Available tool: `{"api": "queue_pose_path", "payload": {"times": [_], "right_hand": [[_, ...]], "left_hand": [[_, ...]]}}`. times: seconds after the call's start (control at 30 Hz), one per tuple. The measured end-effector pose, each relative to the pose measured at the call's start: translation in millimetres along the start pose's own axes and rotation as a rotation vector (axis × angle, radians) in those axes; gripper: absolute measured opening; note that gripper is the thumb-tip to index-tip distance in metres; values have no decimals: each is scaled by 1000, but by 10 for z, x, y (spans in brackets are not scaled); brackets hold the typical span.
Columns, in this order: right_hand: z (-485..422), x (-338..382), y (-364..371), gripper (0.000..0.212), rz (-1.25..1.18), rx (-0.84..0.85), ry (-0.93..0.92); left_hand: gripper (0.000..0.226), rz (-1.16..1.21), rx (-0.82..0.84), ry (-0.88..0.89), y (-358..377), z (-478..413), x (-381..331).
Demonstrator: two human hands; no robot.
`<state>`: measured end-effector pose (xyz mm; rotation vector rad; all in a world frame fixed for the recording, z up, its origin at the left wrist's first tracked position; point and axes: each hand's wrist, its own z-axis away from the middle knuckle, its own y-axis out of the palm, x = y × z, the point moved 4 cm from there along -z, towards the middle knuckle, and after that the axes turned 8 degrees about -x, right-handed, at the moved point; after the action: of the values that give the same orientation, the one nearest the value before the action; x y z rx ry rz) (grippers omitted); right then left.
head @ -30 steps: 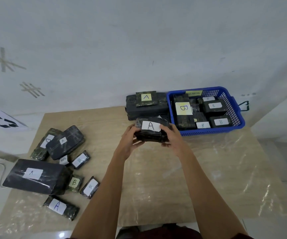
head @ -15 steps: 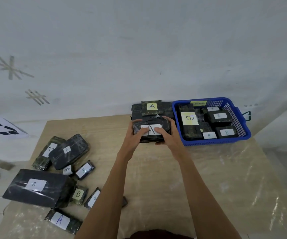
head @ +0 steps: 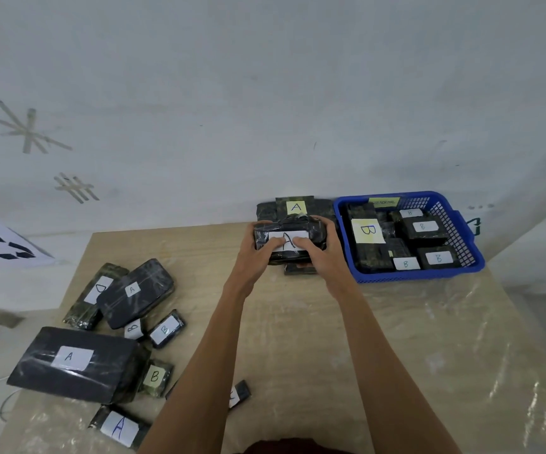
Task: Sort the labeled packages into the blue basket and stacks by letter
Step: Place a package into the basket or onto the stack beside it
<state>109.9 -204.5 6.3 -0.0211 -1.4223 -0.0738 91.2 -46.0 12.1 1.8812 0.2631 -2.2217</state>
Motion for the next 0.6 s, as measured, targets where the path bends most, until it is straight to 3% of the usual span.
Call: {"api": "queue_pose_path", "payload": {"times": [0.53, 0.6], "right_hand": [[48, -18, -39, 56, 25, -20, -22], [41, -44, -69, 64, -20, -8, 53]], "left_hand": [[35, -46, 26, 29, -5, 34, -18], [42, -48, 33, 62, -16, 49, -43]]}}
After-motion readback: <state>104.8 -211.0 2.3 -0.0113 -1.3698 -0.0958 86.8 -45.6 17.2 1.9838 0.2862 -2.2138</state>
